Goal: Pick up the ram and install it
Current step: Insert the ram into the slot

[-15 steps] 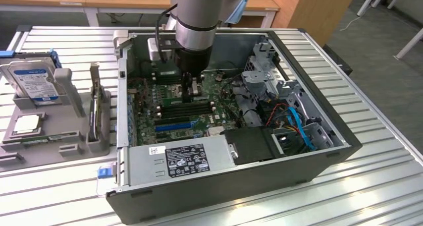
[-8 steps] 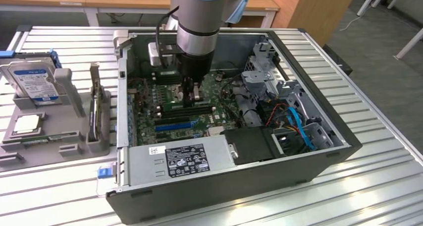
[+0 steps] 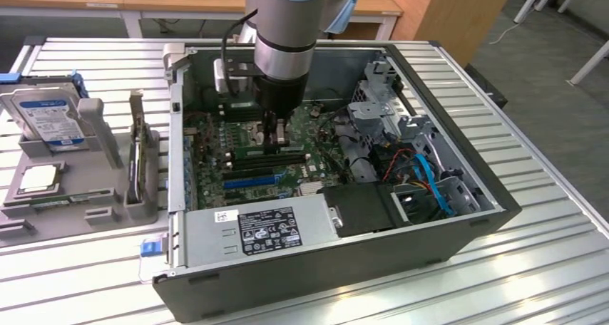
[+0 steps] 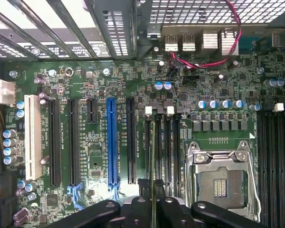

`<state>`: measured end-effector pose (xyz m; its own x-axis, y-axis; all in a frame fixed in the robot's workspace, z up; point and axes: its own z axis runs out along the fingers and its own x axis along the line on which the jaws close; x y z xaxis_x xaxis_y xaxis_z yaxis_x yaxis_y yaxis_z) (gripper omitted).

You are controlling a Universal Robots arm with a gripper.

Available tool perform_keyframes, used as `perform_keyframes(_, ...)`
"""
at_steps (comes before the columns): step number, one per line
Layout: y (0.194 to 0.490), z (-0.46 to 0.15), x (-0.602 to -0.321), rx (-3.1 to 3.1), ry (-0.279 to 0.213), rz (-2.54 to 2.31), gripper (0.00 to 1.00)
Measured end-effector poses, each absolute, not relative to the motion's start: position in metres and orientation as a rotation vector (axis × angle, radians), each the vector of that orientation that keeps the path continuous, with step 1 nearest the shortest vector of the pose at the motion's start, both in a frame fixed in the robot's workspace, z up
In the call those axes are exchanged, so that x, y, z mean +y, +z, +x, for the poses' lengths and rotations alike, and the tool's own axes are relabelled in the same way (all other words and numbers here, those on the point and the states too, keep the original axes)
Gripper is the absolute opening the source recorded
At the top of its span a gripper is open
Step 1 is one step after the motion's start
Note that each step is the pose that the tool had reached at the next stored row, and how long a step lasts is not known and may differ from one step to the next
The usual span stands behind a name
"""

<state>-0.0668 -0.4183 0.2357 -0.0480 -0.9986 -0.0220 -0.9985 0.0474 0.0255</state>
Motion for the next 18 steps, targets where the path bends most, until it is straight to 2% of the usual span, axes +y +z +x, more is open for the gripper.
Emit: perform_keyframes(18,0.2342,-0.0694,-0.4182,-2.235,-0.052,2.205,0.14)
